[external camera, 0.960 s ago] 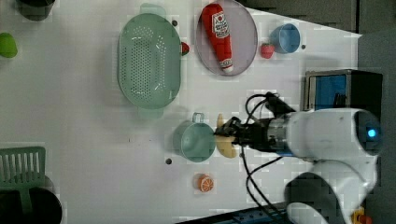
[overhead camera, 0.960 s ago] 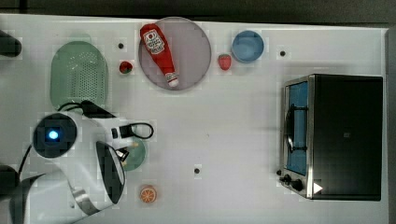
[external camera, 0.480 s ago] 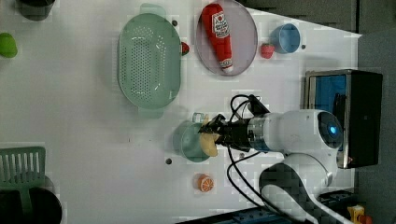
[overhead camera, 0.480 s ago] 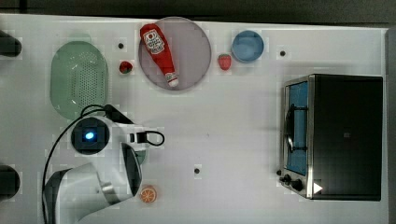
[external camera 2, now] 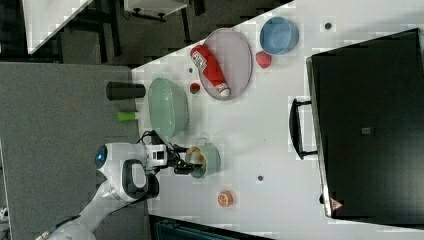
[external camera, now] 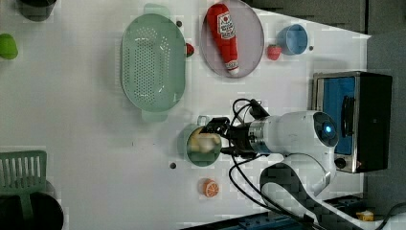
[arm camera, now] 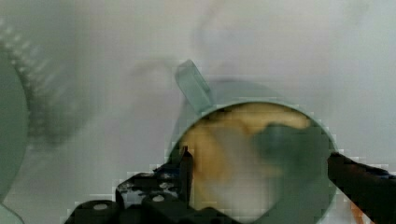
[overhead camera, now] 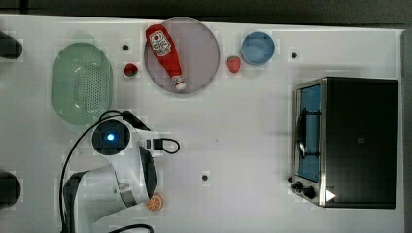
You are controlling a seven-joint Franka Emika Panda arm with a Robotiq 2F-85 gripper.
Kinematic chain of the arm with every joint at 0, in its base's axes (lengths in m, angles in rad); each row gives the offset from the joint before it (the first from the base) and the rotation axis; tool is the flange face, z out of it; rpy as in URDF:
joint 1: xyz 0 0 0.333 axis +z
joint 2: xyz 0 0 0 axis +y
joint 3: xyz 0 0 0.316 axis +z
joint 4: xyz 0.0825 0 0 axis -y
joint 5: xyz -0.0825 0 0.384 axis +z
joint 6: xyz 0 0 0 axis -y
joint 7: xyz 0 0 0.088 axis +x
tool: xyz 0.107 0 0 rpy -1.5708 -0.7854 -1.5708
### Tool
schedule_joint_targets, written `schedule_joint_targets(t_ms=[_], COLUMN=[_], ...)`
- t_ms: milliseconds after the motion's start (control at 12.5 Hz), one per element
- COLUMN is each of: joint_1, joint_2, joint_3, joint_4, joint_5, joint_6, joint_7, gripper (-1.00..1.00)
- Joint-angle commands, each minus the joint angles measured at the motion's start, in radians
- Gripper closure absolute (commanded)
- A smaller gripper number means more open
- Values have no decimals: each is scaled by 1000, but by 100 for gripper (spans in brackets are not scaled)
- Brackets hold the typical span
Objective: Pick Banana and place it in mug.
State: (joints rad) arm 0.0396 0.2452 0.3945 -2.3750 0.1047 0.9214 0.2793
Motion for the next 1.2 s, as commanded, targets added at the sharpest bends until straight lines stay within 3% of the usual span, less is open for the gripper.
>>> schedule_joint_targets(t_ms=[80, 400, 640, 880, 1200], joint_1=[9, -9, -29, -35, -37], joint_2=[-111, -290, -376, -415, -427], joint_3=[-13, -92, -223, -347, -460], joint_4=[73, 208, 372, 509, 571], joint_5=[-5, -6, -18, -126, -144], joint_6=[-9, -331, -593, -820, -877], joint_7=[50, -30, -170, -312, -329], gripper=[-100, -100, -100, -100, -100])
